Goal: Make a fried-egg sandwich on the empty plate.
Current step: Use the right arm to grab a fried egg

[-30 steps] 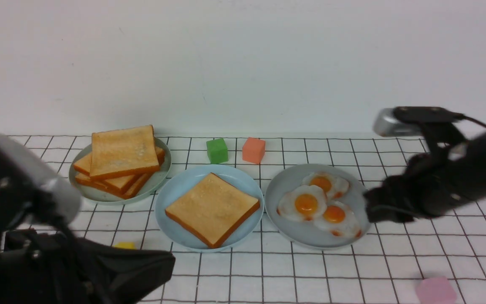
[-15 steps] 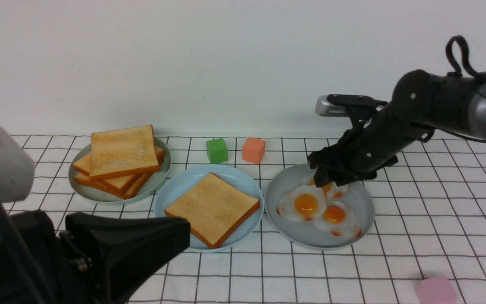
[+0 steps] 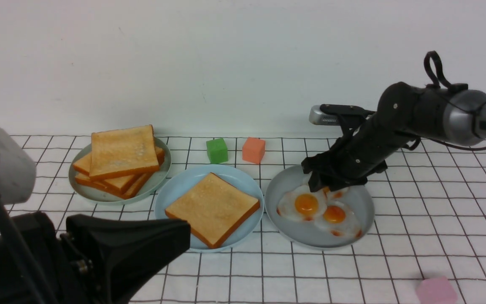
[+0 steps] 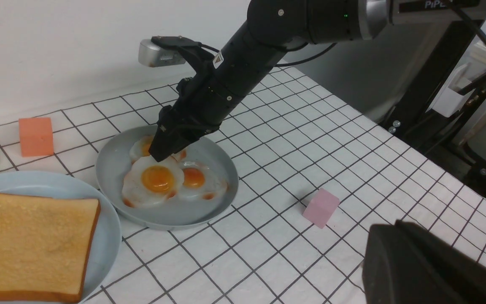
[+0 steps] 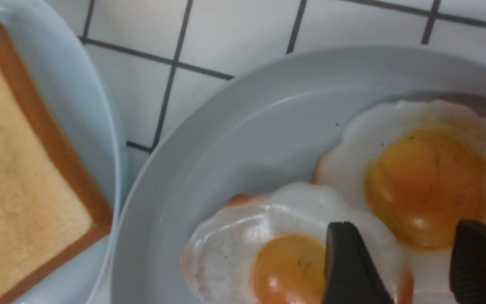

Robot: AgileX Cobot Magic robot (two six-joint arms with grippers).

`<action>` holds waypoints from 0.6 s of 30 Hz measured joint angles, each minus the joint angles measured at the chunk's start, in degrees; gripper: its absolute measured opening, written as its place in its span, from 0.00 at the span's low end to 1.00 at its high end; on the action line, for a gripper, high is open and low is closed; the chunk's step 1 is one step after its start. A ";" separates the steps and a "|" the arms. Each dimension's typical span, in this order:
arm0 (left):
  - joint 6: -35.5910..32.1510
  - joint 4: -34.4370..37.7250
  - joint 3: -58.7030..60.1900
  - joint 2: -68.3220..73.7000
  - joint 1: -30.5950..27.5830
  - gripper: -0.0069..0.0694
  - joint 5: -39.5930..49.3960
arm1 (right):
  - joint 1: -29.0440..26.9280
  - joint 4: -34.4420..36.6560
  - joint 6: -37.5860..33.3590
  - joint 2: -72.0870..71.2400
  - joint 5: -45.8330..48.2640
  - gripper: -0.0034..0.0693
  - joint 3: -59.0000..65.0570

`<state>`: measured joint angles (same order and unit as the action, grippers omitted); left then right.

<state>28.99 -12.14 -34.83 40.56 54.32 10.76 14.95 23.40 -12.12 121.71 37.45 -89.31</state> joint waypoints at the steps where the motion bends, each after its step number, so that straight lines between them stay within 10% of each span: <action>1: 0.00 0.00 0.00 0.00 0.00 0.07 0.00 | 0.00 0.00 0.00 0.20 -0.22 0.53 0.00; 18: 0.15 0.93 0.00 0.00 0.00 0.07 -0.07 | -0.11 2.75 -0.18 1.41 -1.65 0.53 -0.19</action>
<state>29.14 -11.21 -34.83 40.56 54.32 10.70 14.84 26.15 -12.30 123.12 35.80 -89.50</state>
